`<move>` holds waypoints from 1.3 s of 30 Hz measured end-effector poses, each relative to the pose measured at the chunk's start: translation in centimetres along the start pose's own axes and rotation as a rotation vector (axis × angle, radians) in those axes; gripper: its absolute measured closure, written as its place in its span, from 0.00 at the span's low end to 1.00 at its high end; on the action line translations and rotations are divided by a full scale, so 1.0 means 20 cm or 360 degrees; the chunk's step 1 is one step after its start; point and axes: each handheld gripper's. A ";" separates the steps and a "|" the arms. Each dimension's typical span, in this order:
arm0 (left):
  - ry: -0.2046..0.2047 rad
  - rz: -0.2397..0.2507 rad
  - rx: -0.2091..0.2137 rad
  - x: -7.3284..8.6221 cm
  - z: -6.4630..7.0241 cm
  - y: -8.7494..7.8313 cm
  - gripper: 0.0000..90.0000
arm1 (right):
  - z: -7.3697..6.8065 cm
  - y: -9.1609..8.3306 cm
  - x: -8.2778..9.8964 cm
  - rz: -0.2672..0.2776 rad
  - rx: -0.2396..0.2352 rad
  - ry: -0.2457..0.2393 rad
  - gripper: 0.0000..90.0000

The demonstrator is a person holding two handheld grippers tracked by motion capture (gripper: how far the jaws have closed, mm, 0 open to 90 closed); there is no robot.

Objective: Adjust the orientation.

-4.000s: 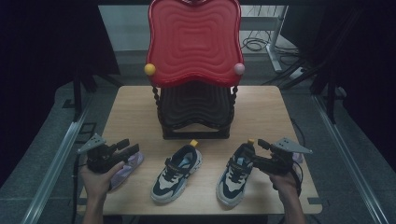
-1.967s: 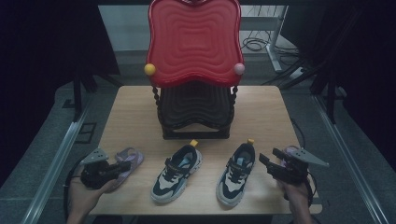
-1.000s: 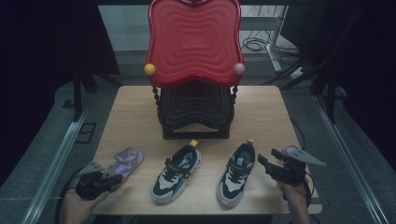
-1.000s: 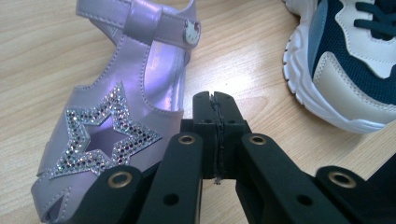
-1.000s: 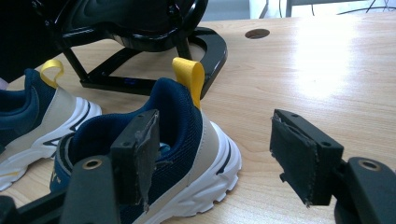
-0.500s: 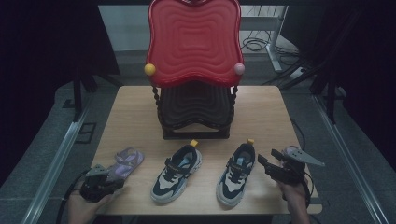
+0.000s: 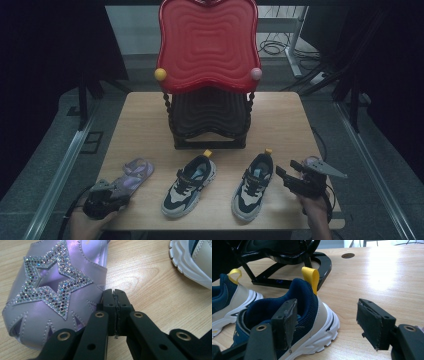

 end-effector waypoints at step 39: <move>-0.0083 0.0004 -0.0066 0.04 -0.07 -0.04 0.98 | 0.01 0.00 0.01 -0.0011 0.0010 0.0005 0.37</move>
Point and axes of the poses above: each handheld gripper's, and its own axes: y roughly forward along the jaws, x roughly out of its underside, z roughly to its right, and after that the axes turned 6 degrees about x, right-handed
